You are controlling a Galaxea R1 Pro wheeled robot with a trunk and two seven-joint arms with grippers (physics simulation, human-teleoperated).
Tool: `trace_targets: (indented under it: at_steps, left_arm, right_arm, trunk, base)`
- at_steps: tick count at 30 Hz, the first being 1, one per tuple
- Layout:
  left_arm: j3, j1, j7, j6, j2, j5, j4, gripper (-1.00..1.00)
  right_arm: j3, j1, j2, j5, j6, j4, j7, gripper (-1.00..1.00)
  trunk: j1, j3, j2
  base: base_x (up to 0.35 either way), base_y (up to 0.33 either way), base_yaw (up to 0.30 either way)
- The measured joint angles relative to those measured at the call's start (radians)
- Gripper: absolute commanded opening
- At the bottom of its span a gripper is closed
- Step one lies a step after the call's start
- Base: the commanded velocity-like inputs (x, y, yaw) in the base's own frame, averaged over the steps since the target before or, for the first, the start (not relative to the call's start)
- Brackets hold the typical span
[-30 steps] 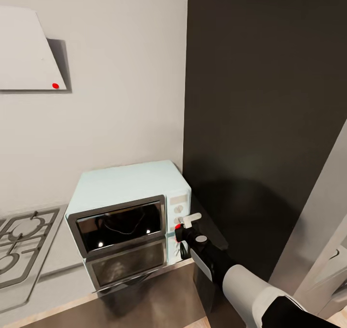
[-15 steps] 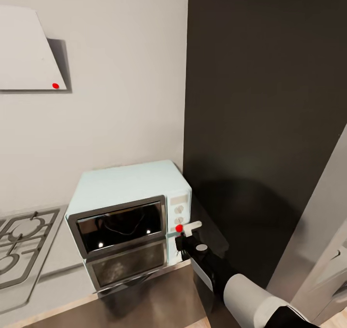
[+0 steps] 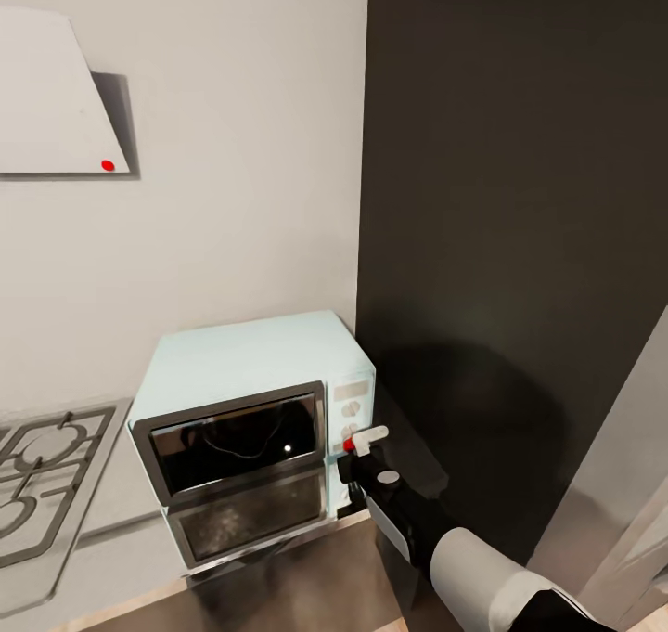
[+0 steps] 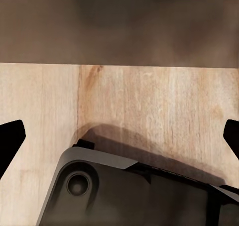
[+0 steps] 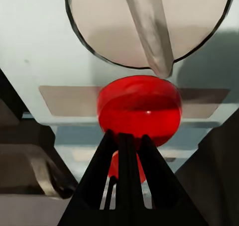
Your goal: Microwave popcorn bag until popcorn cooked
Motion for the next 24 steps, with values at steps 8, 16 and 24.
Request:
trace_targets:
  at_steps: [8, 16, 24]
  left_arm:
    - [0.000, 0.000, 0.000, 0.000, 0.000, 0.000, 0.000, 1.00]
    - [0.000, 0.000, 0.000, 0.000, 0.000, 0.001, 0.000, 1.00]
    - [0.000, -0.001, 0.000, 0.000, 0.000, 0.001, 0.000, 1.00]
  right_arm:
    - [0.002, 0.011, 0.000, -0.006, 0.000, 0.001, 0.001, -1.00]
    - [0.002, 0.011, 0.000, -0.006, 0.000, 0.000, 0.001, -1.00]
    - [0.001, 0.008, 0.000, 0.000, -0.054, -0.038, -0.003, -1.00]
  trunk:
    - [0.000, 0.000, -0.001]
    - [0.000, 0.000, -0.001]
    - [0.001, 0.000, 0.000]
  base:
    - [0.066, -0.016, 0.000]
    - [0.000, 0.000, 0.000]
    - [-0.271, 0.000, 0.000]
